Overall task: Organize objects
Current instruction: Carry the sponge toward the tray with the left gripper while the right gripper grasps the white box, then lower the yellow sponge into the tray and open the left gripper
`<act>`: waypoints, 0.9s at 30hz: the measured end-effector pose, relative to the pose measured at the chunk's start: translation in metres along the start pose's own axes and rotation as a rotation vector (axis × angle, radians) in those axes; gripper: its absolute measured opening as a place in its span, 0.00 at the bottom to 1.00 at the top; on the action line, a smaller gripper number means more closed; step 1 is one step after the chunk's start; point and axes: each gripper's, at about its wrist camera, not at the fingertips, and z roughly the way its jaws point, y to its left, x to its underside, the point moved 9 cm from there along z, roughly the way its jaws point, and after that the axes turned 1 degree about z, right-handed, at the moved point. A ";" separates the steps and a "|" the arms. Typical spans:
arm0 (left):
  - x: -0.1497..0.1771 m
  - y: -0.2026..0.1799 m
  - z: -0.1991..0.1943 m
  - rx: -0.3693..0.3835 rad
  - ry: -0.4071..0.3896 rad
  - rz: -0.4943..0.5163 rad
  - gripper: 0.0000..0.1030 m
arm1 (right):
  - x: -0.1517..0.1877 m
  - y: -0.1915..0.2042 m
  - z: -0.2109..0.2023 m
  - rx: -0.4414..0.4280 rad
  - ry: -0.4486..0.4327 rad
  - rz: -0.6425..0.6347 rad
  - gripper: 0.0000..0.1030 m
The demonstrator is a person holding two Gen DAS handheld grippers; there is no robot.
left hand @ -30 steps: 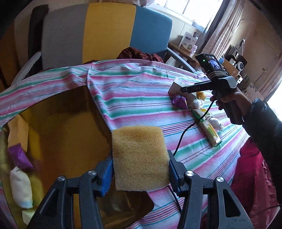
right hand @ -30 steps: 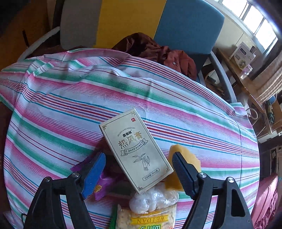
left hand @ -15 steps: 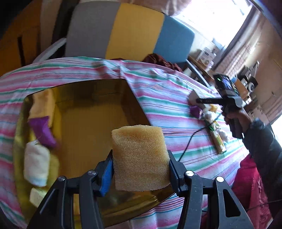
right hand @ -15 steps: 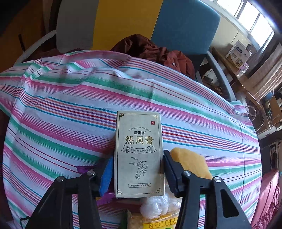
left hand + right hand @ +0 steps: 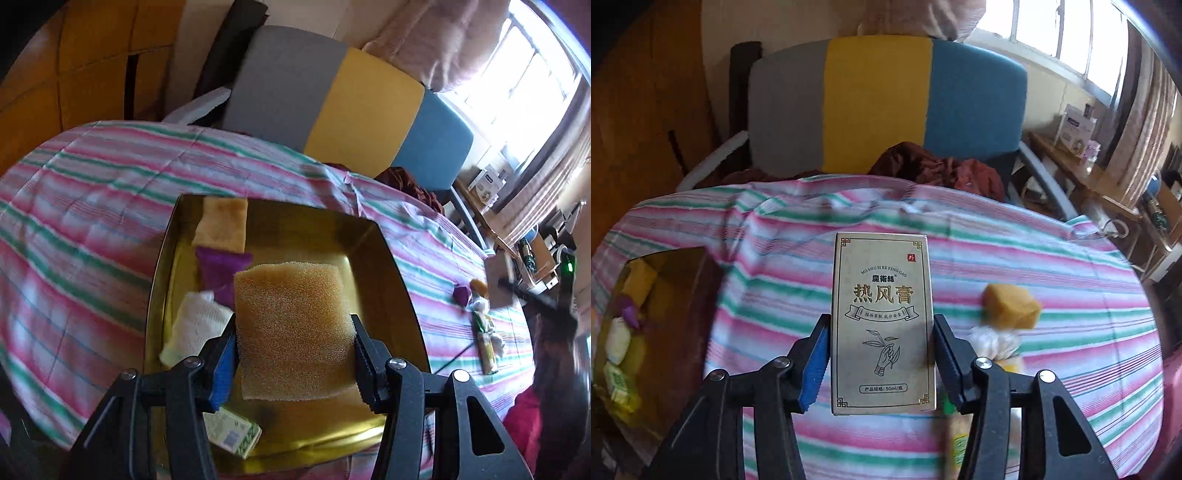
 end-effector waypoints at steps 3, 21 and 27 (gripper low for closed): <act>-0.010 -0.008 0.012 0.005 0.004 0.025 0.53 | 0.027 0.035 0.011 -0.063 0.041 -0.016 0.52; -0.051 -0.007 0.125 -0.153 0.132 0.054 0.54 | 0.066 0.051 0.050 -0.074 0.115 -0.035 0.51; -0.057 0.005 0.152 -0.219 0.155 0.084 0.56 | 0.066 0.049 0.049 -0.087 0.118 -0.024 0.51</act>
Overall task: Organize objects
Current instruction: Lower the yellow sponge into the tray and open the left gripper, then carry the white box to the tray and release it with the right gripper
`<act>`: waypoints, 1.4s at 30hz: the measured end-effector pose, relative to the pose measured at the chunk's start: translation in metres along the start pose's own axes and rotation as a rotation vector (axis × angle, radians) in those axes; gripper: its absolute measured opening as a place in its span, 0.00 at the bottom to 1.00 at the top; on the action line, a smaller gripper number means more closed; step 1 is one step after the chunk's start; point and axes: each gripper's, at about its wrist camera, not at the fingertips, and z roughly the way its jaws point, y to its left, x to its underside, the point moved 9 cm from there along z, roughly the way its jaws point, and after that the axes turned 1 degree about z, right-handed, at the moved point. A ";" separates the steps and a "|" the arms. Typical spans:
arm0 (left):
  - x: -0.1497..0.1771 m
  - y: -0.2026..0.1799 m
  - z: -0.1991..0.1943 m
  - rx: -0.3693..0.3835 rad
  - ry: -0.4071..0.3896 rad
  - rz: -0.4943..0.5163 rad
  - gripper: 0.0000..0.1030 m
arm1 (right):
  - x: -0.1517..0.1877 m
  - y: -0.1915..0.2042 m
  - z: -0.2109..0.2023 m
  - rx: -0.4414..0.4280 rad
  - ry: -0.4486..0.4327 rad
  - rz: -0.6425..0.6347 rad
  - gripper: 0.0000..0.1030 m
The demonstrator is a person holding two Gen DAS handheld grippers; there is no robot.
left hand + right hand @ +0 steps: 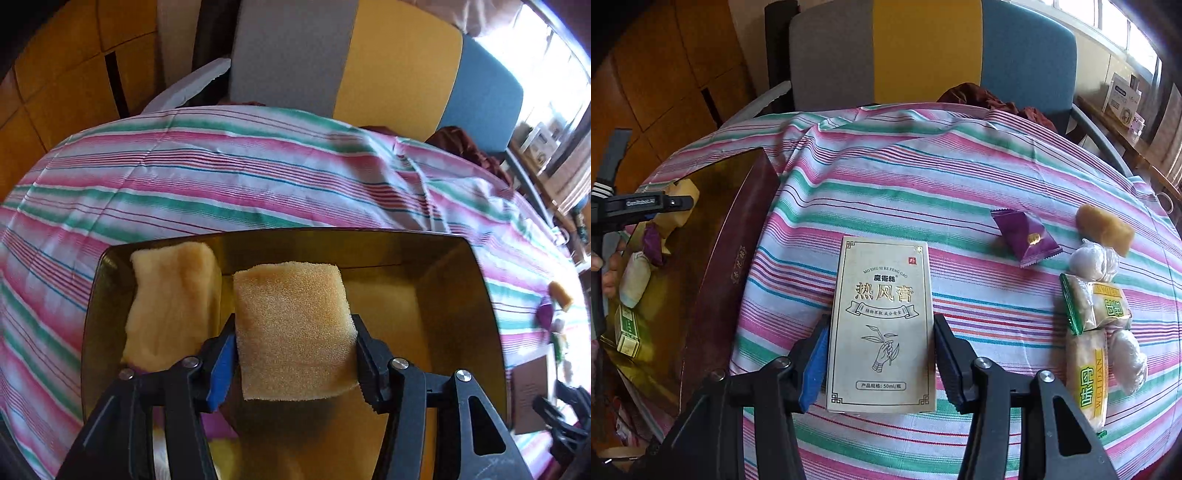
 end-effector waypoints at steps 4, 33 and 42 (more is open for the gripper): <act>-0.001 0.005 0.008 -0.021 0.002 -0.013 0.59 | 0.000 0.001 0.000 -0.002 0.000 0.000 0.51; 0.107 0.012 -0.148 -0.070 -0.277 0.073 0.72 | 0.004 0.003 0.003 0.049 0.003 -0.009 0.50; 0.126 0.021 -0.150 -0.072 -0.278 0.062 0.72 | -0.006 0.021 -0.021 0.042 -0.026 0.000 0.50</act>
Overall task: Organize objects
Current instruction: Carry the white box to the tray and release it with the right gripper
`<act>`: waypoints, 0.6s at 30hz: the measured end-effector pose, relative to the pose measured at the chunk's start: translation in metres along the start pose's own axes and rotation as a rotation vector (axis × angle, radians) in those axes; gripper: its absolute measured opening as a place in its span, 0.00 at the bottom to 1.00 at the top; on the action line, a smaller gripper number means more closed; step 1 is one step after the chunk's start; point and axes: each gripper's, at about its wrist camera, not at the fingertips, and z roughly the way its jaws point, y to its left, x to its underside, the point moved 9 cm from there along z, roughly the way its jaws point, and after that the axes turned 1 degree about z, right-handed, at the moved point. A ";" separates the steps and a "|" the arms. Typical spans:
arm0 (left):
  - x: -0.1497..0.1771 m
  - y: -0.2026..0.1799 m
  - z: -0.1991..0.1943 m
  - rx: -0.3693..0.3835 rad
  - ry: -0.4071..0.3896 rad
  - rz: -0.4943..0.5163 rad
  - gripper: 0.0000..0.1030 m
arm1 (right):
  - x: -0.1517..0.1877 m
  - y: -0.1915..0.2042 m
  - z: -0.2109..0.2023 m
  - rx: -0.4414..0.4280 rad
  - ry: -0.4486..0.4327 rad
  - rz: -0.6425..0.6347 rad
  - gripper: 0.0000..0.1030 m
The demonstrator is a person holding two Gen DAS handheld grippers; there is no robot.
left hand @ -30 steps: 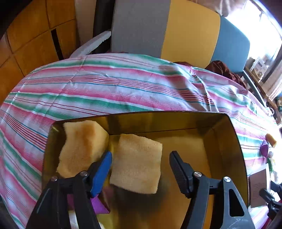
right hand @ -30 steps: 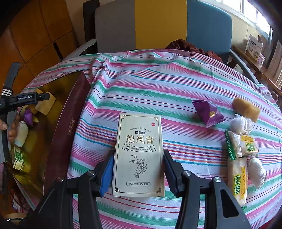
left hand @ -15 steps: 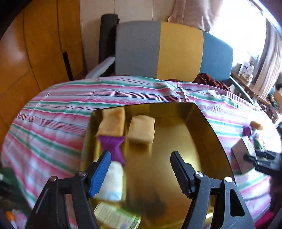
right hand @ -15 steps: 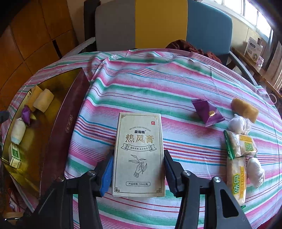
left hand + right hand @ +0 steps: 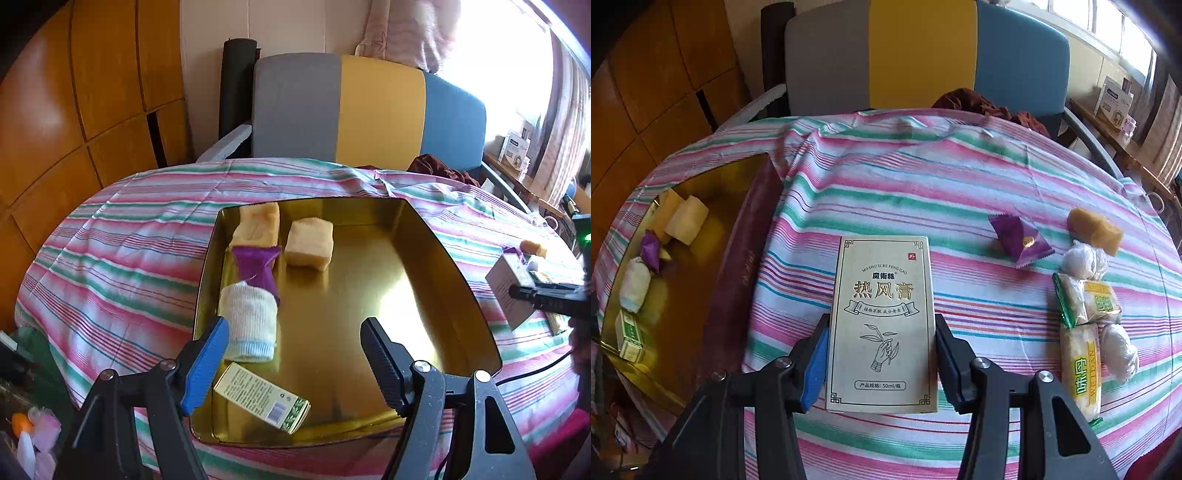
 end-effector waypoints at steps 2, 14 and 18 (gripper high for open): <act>0.002 0.001 0.000 0.001 0.003 -0.002 0.72 | -0.005 0.013 -0.010 -0.005 -0.017 -0.025 0.50; 0.016 0.022 0.000 0.000 0.016 -0.038 0.72 | -0.036 0.121 -0.034 -0.124 -0.003 -0.151 0.50; 0.018 0.039 -0.004 -0.015 0.012 -0.058 0.72 | -0.043 0.154 -0.012 -0.139 0.064 -0.177 0.50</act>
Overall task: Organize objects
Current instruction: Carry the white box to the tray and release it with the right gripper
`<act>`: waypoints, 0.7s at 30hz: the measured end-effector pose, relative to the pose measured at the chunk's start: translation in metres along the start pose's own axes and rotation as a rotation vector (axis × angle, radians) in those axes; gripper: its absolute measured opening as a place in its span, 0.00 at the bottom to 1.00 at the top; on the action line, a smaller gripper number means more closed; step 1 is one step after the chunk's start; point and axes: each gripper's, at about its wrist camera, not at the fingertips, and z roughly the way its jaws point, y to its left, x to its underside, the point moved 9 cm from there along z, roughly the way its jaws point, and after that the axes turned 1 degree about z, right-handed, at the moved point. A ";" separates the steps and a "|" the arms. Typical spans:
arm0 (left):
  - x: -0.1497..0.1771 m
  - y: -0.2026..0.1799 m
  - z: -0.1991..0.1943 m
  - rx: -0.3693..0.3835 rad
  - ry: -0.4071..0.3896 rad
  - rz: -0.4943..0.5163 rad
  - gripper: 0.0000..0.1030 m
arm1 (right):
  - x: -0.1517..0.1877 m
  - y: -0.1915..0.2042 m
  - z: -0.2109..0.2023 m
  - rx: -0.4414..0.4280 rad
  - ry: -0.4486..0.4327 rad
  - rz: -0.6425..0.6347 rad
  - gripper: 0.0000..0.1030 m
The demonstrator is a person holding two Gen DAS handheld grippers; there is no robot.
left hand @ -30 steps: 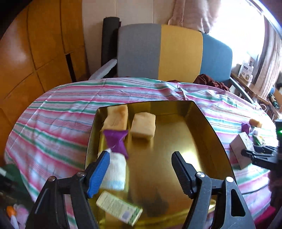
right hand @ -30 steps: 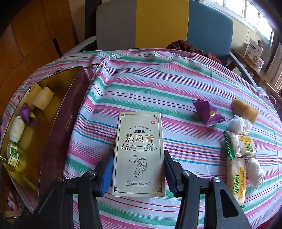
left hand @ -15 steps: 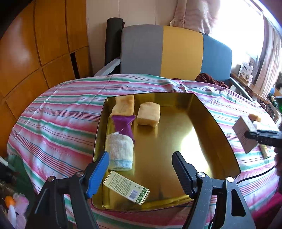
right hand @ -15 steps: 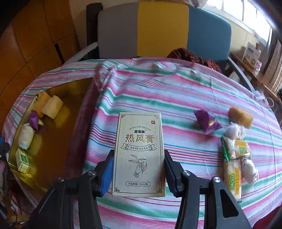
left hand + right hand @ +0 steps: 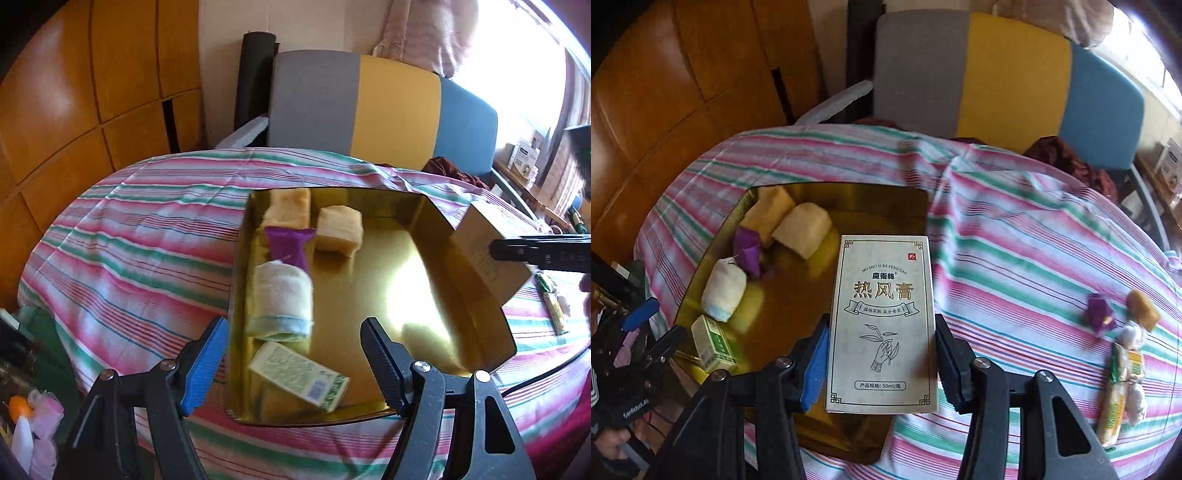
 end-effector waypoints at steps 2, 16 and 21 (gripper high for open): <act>0.001 0.010 -0.001 -0.008 0.001 -0.019 0.72 | -0.007 0.010 0.019 -0.004 0.036 0.010 0.50; 0.015 0.059 0.011 -0.023 0.043 -0.124 0.72 | -0.048 0.025 0.110 0.101 0.124 0.135 0.50; 0.021 0.063 0.017 -0.019 0.065 -0.143 0.72 | -0.063 0.033 0.119 0.097 0.118 0.131 0.50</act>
